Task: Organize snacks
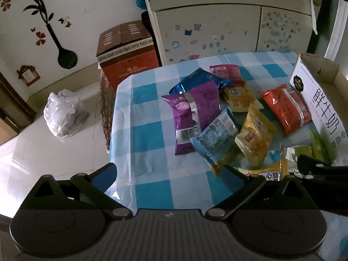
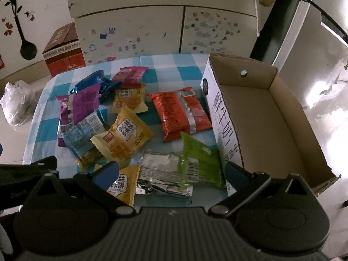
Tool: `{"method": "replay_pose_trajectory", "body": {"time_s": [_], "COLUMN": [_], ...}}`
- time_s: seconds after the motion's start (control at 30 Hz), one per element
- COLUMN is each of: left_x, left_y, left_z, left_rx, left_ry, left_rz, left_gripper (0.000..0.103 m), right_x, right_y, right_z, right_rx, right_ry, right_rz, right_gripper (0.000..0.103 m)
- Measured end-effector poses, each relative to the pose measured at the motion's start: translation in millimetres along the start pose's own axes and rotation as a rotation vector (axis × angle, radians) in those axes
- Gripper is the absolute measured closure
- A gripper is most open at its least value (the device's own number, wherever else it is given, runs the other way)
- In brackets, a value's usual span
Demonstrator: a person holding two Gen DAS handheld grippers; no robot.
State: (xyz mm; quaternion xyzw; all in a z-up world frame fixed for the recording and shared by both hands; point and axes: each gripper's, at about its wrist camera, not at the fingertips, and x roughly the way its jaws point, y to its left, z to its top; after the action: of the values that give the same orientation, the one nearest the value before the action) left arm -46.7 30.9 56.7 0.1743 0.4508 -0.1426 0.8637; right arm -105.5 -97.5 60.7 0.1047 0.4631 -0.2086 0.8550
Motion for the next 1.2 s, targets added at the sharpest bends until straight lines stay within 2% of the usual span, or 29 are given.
{"method": "replay_pose_trajectory", "body": {"time_s": [0.6,1.2], "left_x": [-0.2,1.4], "left_y": [-3.0,-3.4], "left_z": [-1.4,-0.6], "left_rx": [-0.003,-0.012], "left_ry": [0.000,0.006], "left_rz": [0.039,0.029], "left_gripper": [0.000,0.000], "right_x": [1.7,1.5], "right_y": [3.7,2.9], "right_z": [2.7,1.7], "right_rx": [-0.014,-0.007], "right_ry": [0.004,-0.006], "right_rz": [-0.019,-0.016], "right_gripper": [0.001,0.001]}}
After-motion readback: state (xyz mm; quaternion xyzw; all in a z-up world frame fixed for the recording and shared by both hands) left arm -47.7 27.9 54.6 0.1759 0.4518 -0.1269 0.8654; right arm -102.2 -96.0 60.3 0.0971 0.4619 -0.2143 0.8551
